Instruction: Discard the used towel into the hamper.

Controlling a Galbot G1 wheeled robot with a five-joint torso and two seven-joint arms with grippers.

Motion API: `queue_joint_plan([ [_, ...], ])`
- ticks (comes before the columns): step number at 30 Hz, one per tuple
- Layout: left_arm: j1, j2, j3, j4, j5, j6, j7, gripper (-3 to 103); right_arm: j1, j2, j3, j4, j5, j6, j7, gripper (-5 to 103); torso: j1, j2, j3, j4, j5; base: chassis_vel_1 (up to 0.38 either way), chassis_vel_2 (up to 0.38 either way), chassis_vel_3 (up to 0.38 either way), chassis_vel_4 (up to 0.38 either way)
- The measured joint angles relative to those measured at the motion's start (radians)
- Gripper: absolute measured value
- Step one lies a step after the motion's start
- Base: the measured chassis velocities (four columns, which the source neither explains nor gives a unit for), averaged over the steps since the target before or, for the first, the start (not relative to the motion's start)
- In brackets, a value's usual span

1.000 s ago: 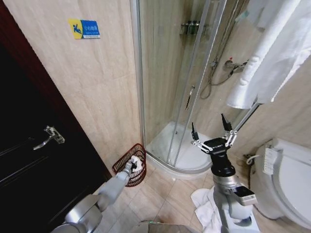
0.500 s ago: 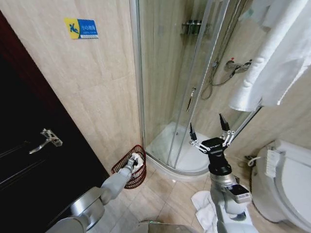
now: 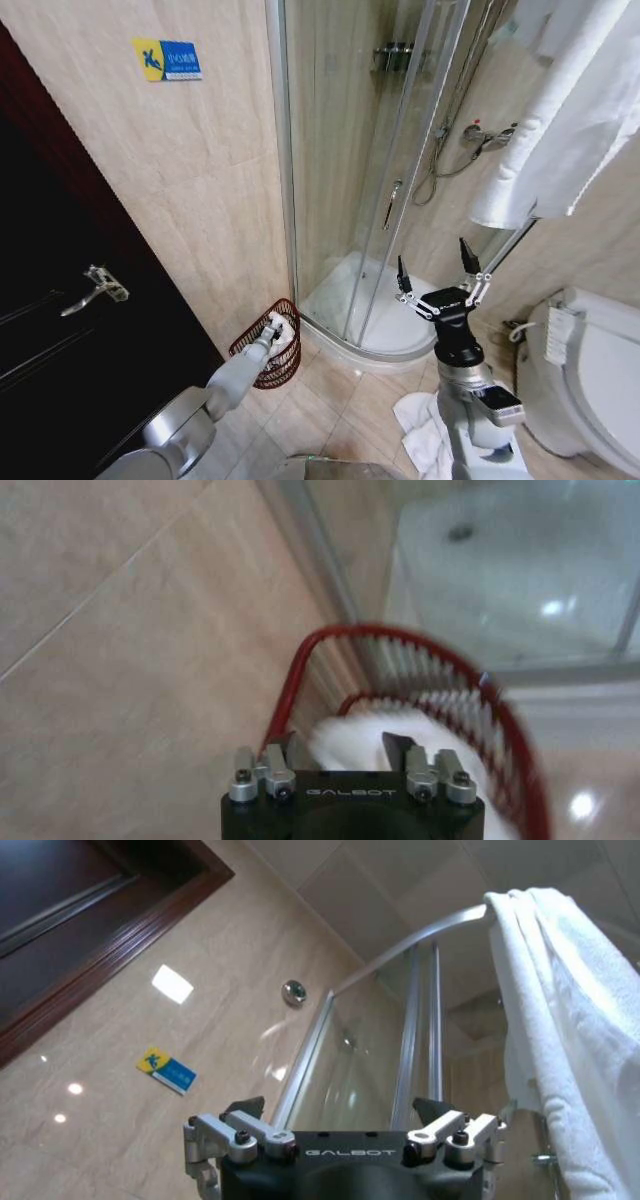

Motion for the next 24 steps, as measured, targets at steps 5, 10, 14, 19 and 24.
queue_joint_plan([
  [5,0.002,0.002,-0.016,-0.005,-0.018,0.04,-0.026,72,0.003,0.006,-0.001,-0.012,0.0,0.003,-0.004,100,0.0,0.0,0.0,0.0001,0.0,0.0,0.0,0.0,0.0],
  [10,0.016,0.0,-0.024,-0.05,-0.087,0.042,-0.003,93,0.014,0.008,-0.006,-0.019,-0.001,-0.006,-0.004,100,0.0,0.0,0.0,-0.0003,-0.0001,0.0,0.0,0.0,0.0],
  [14,0.075,0.003,-0.083,-0.104,-0.105,0.017,0.012,100,0.012,0.008,-0.006,-0.02,0.002,-0.008,-0.007,100,0.0,0.0,0.0,-0.0002,0.0001,0.0,0.0,0.0,0.0],
  [19,0.156,0.007,-0.162,-0.153,-0.098,-0.051,0.056,100,0.001,0.0,0.004,-0.02,0.023,-0.007,-0.016,100,0.0,0.0,0.0,-0.0001,-0.0004,0.0,0.0,0.0,0.0],
  [24,0.281,0.082,-0.242,-0.297,-0.126,-0.152,0.173,100,-0.003,-0.027,0.025,-0.011,0.051,-0.023,-0.002,100,0.0,0.0,0.0,-0.0002,-0.0002,0.0,0.0,0.0,0.0],
])
